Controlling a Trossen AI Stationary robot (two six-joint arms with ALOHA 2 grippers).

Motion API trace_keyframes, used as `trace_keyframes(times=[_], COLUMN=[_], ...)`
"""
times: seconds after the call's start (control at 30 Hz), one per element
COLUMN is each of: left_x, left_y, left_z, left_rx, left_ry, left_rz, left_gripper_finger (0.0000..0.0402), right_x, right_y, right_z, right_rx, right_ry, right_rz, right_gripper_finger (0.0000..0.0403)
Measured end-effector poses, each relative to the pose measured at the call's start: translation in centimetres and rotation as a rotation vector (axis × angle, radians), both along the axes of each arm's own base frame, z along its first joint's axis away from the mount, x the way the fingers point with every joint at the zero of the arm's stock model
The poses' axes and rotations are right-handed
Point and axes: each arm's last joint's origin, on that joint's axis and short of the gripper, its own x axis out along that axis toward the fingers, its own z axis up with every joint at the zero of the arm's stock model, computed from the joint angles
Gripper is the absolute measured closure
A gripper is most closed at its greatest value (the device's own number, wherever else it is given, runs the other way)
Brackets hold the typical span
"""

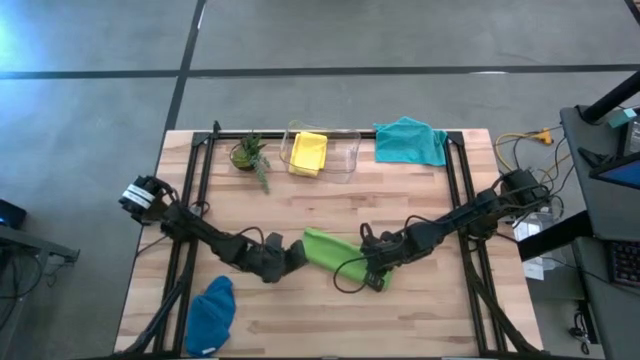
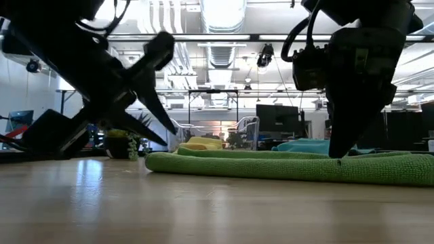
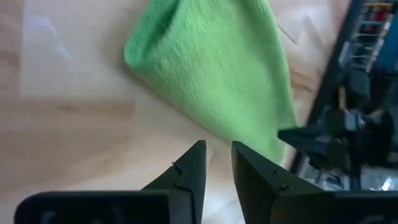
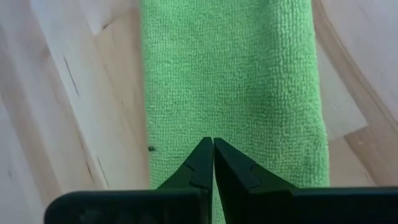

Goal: Fold microfiber towels
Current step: Fold the green towel

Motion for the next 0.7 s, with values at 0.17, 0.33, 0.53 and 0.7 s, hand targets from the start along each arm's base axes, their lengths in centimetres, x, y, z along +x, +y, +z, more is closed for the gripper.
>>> trace_keyframes(times=[0.17,0.33,0.53,0.7], left_x=[0.0,0.2,0.9,1.1], left_y=[1.4,3.0,5.9,6.7], left_z=[-0.6,-1.0,-1.9,-1.6], left_rx=[-0.014,-0.025,0.005,-0.009], left_ry=[0.096,0.162,0.174,0.16], left_rz=[-0.002,0.019,0.123,0.039], left_gripper_finger=[0.0341,0.0341,0.0341,0.0341], right_x=[0.2,0.2,0.3,0.5], right_y=[0.0,0.1,0.1,0.1], right_z=[0.1,0.1,0.2,0.3], right_rx=[0.008,0.013,0.022,0.024], right_ry=[-0.018,-0.022,-0.037,-0.046], right_rz=[-0.013,-0.018,-0.041,-0.077], right_gripper_finger=[0.0394,0.0394,0.0394,0.0394])
